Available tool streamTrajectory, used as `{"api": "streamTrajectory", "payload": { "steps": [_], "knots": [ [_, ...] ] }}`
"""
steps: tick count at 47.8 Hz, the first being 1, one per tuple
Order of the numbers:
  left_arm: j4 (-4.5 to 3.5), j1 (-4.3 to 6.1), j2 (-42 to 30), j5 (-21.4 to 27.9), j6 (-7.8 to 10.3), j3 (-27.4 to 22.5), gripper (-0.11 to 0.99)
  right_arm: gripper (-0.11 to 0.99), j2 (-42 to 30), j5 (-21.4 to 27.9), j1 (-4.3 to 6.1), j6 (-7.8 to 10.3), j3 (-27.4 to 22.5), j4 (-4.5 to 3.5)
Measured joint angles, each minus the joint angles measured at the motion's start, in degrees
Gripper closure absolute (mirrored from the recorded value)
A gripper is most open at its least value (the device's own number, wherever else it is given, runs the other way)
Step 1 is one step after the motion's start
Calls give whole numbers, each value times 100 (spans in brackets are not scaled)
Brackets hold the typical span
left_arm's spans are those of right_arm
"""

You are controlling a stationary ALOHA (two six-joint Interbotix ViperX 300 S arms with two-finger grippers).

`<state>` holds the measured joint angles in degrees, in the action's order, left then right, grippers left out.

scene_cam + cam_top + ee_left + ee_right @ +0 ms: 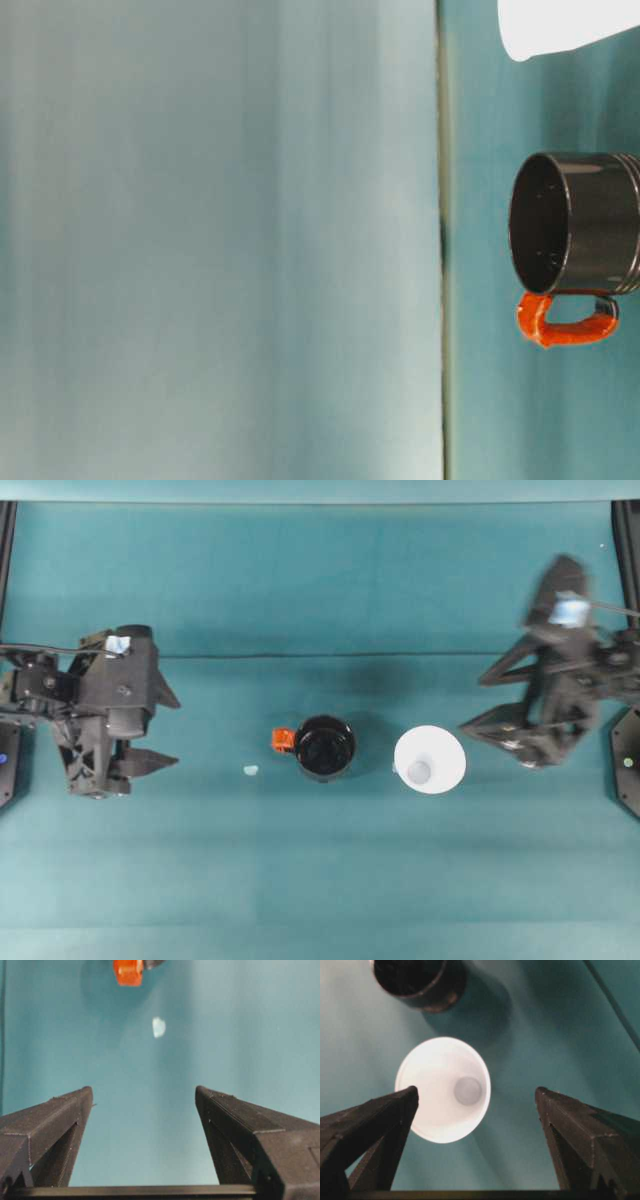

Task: Put the paper cup into the moved red handle cup holder.

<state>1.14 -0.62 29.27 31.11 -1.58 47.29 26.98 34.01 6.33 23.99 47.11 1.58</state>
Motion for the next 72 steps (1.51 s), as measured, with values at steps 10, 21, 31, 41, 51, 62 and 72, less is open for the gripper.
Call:
{"api": "streamTrajectory", "payload": {
  "steps": [10, 21, 31, 41, 51, 62, 72],
  "knots": [
    [-9, 0, 167, 0, -53, 105, -3, 1, -923, 246, 0, 0, -396, 0],
    [0, 0, 211, 0, -53, 141, -3, 1, -1635, 237, 0, 0, -413, 9],
    [-9, 0, 211, 0, -53, 149, -3, 1, -2109, 149, 0, 0, -422, 9],
    [0, 0, 211, 0, -53, 158, -3, 3, -2399, 79, 9, 0, -448, 0],
    [0, 0, 211, 0, -53, 149, -3, 24, -2514, 70, 9, 0, -466, 18],
    [0, 0, 211, 0, -53, 149, -3, 78, -2540, 79, 0, 0, -501, 211],
    [-9, 0, 211, 0, -53, 149, -2, 97, -2540, 88, -70, -9, -580, 325]
  ]
}}
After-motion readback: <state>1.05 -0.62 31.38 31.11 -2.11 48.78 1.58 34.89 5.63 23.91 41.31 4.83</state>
